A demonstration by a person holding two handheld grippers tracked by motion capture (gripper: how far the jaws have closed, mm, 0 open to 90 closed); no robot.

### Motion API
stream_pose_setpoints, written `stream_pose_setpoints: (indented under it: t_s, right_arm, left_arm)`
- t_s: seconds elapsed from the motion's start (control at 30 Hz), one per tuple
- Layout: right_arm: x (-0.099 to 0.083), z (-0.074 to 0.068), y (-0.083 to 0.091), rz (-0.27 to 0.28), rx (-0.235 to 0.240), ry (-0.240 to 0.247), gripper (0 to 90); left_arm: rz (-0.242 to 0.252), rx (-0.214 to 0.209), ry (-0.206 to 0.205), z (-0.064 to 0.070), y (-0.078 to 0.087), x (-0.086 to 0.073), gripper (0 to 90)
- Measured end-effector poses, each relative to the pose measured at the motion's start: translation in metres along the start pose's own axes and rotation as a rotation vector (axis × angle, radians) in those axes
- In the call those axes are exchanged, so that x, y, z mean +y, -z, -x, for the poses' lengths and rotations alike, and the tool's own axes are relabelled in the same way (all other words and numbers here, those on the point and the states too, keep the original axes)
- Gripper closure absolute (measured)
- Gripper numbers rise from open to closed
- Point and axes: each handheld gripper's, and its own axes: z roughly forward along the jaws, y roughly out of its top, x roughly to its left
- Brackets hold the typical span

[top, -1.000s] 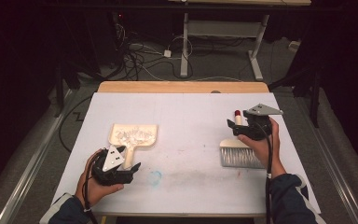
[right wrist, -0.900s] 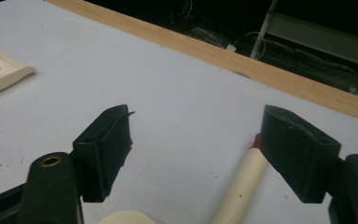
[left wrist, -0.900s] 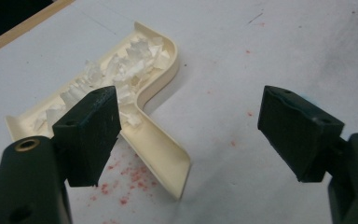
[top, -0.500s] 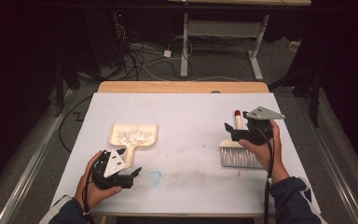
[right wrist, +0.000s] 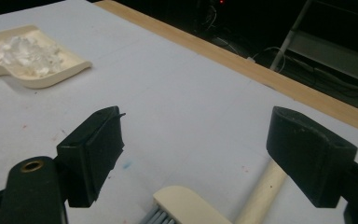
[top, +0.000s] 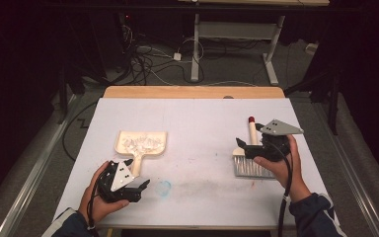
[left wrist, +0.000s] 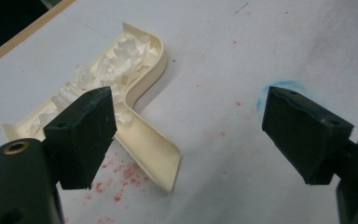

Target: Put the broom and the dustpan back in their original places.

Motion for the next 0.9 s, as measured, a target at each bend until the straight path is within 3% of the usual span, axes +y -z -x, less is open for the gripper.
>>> stream_pose_setpoints:
  t_s: [0.23,0.4,0.5,0.9]
  right_arm:
    - [-0.008,-0.007,0.008,-0.014,-0.017,0.058,19.4]
    - [-0.013,-0.009,0.016,-0.002,-0.022,0.070,19.6]
    - [-0.016,-0.011,0.021,0.035,-0.027,0.088,20.0]
    - [-0.032,-0.017,0.035,0.038,-0.017,0.120,20.2]
  left_arm:
    - [-0.001,-0.007,-0.001,0.001,-0.001,0.000,17.1]
    - [-0.008,-0.012,-0.004,0.001,-0.001,-0.001,17.1]
    - [-0.012,-0.010,-0.005,0.001,-0.002,-0.001,17.0]
    - [-0.018,-0.013,-0.007,0.001,-0.003,-0.001,17.1]
